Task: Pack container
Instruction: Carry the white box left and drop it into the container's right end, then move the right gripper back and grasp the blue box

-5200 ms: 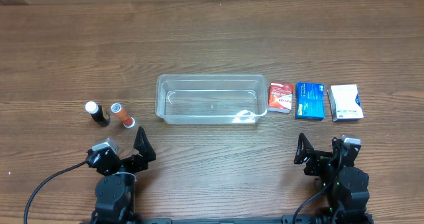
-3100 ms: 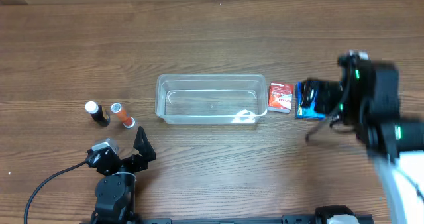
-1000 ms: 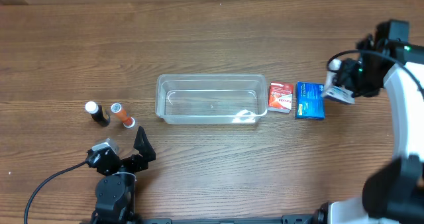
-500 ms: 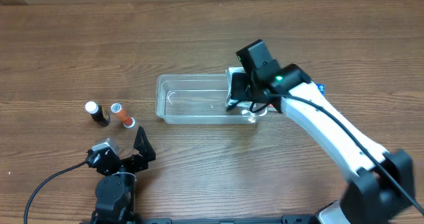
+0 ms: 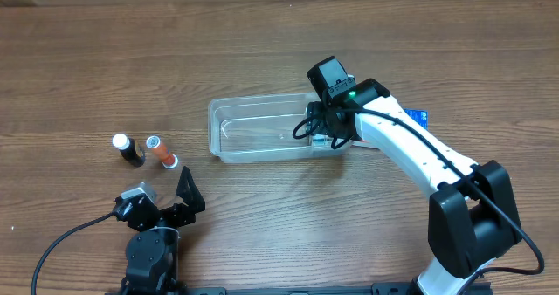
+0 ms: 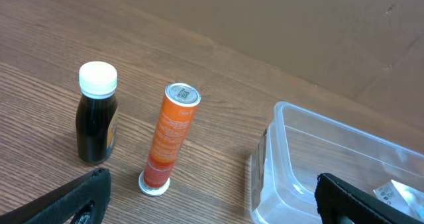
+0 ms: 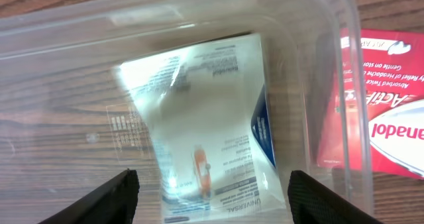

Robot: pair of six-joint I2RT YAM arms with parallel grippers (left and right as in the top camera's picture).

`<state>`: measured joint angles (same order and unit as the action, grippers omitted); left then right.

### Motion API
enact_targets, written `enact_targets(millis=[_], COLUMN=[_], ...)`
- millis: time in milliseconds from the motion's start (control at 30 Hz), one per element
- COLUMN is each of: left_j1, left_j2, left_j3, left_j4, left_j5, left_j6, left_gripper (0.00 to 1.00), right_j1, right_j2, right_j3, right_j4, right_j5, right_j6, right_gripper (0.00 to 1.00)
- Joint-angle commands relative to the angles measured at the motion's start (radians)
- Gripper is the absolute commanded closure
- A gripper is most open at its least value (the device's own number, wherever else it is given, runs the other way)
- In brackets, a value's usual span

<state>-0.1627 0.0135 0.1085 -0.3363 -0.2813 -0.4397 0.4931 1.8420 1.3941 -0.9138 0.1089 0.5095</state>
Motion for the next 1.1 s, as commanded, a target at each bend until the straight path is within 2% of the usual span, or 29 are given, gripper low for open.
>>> enact_targets(millis=[0, 100, 133, 200, 333, 367, 467, 633, 833, 867, 967, 1033, 1067], left_j1=[0.006, 0.006, 0.006, 0.006, 0.006, 0.006, 0.006, 0.006, 0.006, 0.006, 0.006, 0.006, 0.006], left_j2=[-0.009, -0.009, -0.009, -0.009, -0.009, -0.009, -0.009, -0.009, -0.009, -0.009, -0.009, -0.009, -0.009], left_j3=[-0.006, -0.006, -0.006, -0.006, -0.006, -0.006, -0.006, -0.006, -0.006, -0.006, -0.006, -0.006, -0.006], left_j4=[0.004, 0.004, 0.004, 0.004, 0.004, 0.004, 0.004, 0.004, 0.004, 0.004, 0.004, 0.004, 0.004], left_j5=[-0.014, -0.014, -0.014, -0.014, -0.014, -0.014, -0.014, -0.014, -0.014, -0.014, -0.014, -0.014, -0.014], left_j6=[-0.01, -0.01, -0.01, -0.01, -0.01, -0.01, -0.01, -0.01, -0.01, -0.01, -0.01, -0.01, -0.01], left_gripper=[0.0, 0.0, 0.0, 0.0, 0.0, 0.0, 0.0, 0.0, 0.0, 0.0, 0.0, 0.0, 0.0], right_j1=[0.007, -0.001, -0.021, -0.091, -0.343, -0.414, -0.502, -0.526, -0.53, -0.53, -0.534, -0.539, -0.539], right_j2=[-0.061, -0.154, -0.194, -0.244, -0.245, -0.227, -0.164, 0.0, 0.137, 0.154, 0.15, 0.104, 0.057], right_j3=[0.085, 0.109, 0.109, 0.109, 0.092, 0.076, 0.014, -0.033, -0.055, -0.055, -0.05, -0.05, -0.05], right_j4=[-0.005, -0.012, -0.021, -0.071, -0.159, -0.164, -0.158, -0.129, -0.048, -0.041, -0.058, -0.072, -0.087], right_j5=[0.015, 0.019, 0.019, 0.019, -0.02, -0.08, -0.103, -0.08, -0.08, -0.085, -0.082, -0.073, -0.062], right_j6=[-0.085, -0.122, -0.122, -0.122, -0.154, -0.22, -0.31, -0.495, -0.481, -0.48, -0.431, -0.399, -0.374], right_gripper=[0.21, 0.18, 0.12, 0.08, 0.01, 0.0, 0.0, 0.0, 0.0, 0.02, 0.25, 0.35, 0.36])
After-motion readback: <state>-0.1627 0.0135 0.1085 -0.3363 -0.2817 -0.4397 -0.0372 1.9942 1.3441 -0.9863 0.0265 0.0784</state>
